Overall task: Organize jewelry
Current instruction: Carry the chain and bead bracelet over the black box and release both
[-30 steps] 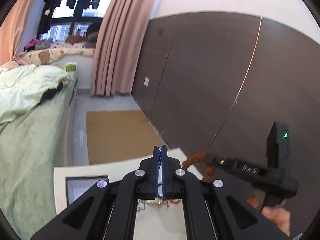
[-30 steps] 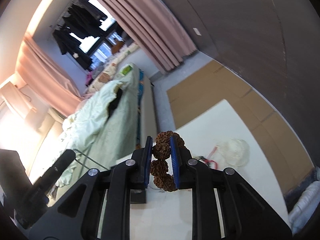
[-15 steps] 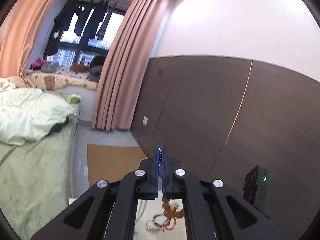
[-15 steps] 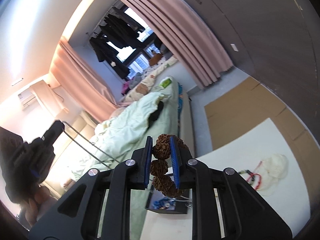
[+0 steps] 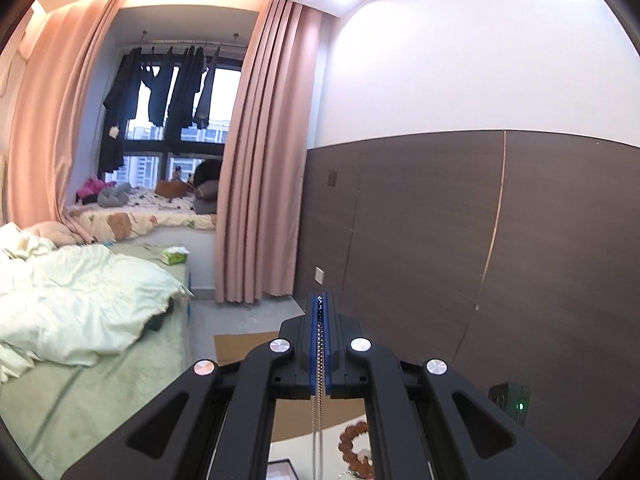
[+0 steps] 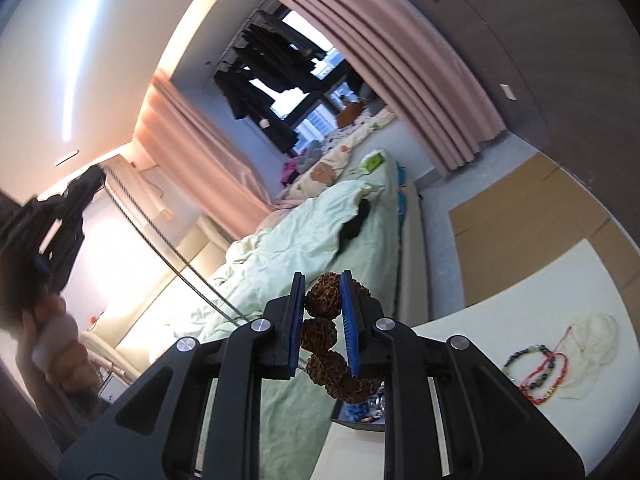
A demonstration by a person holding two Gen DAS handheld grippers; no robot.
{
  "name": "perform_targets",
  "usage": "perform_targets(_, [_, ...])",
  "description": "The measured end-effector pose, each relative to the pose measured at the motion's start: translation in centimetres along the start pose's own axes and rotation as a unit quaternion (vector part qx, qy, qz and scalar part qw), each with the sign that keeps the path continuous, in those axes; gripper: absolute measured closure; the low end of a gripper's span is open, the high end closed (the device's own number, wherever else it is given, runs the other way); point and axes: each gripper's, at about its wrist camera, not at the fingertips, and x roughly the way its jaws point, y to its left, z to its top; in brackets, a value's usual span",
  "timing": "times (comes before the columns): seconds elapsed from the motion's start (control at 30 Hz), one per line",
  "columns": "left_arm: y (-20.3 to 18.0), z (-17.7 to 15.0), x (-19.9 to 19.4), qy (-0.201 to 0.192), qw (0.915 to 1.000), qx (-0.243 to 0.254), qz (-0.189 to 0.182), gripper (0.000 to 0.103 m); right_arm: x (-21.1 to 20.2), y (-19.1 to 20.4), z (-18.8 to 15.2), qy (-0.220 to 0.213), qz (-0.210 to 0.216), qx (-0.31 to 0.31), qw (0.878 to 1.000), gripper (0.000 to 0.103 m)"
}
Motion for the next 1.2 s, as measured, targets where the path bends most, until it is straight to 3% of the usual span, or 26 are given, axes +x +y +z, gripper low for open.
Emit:
perform_targets(0.2, [-0.4,2.1,-0.7,-0.008,0.9997,0.018,0.011,0.103,1.2,0.9,-0.6,0.016,0.009,-0.004,1.0,0.085])
perform_targets(0.43, [1.2,0.3,0.4,0.008,0.9995,0.005,0.03,0.103,3.8,1.7,-2.0,0.053,0.0,-0.019,0.998,0.085])
perform_targets(0.63, [4.2,-4.6,2.9,0.039,0.9973,-0.045,0.043,0.103,6.7,1.9,-3.8,0.09,-0.017,-0.027,0.995,0.085])
perform_targets(0.87, [8.3,-12.2,5.7,0.089,0.9864,-0.133,0.035,0.103,9.8,1.4,-6.2,0.126,-0.044,-0.023,0.991,0.085])
perform_targets(1.0, [9.3,-15.3,7.6,0.124,0.9794,-0.157,0.031,0.103,11.4,0.8,-7.7,0.146,-0.051,-0.009,0.988,0.085])
perform_targets(1.13, [9.6,-16.8,8.3,0.139,0.9775,-0.154,0.036,0.103,12.9,-0.2,-8.7,0.172,-0.064,0.0,0.983,0.084])
perform_targets(1.2, [9.7,-17.5,8.6,0.146,0.9763,-0.155,0.037,0.103,13.5,-0.8,-8.8,0.198,-0.07,0.014,0.978,0.058])
